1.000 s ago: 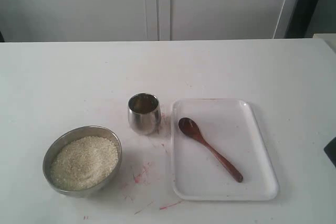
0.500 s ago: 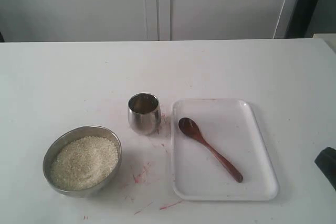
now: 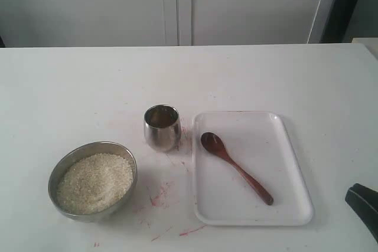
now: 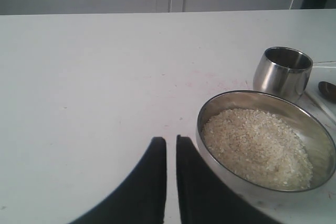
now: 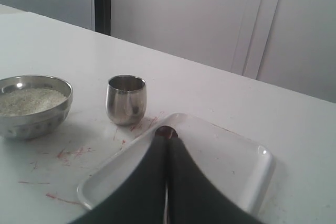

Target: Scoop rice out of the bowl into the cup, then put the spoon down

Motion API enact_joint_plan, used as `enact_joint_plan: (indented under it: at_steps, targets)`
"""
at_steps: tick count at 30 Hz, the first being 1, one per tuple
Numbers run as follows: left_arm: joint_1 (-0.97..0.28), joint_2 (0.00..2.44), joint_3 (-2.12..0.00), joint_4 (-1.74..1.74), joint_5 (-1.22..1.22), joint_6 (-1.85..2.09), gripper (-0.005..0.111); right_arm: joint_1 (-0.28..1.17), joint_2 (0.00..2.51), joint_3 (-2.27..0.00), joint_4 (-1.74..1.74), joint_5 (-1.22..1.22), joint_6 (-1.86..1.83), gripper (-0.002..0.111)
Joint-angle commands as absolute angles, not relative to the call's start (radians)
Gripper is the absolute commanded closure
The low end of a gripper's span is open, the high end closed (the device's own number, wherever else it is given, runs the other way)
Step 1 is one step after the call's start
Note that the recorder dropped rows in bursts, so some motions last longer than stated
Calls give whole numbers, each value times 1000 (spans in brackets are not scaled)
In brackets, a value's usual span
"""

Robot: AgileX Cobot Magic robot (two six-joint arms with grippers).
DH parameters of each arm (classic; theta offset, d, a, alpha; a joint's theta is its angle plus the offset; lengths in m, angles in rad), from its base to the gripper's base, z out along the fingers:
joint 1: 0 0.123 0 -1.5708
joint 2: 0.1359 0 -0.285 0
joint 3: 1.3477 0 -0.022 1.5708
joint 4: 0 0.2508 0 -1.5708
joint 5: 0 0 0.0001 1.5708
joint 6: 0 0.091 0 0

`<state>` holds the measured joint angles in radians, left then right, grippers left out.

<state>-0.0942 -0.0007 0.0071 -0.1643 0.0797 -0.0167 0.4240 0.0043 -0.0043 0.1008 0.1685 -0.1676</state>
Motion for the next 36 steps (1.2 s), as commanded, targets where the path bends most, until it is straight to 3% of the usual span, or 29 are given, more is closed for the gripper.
enact_joint_plan:
  at_steps: [1, 22, 36]
  targets:
    - [-93, 0, 0, -171, 76, -19, 92, 418, 0, 0, 94, 178, -180, 108]
    - [-93, 0, 0, -171, 76, -19, 92, 413, 0, 0, 96, 178, -180, 108]
    - [-93, 0, 0, -171, 76, -19, 92, 141, 0, 0, 96, 178, -180, 108]
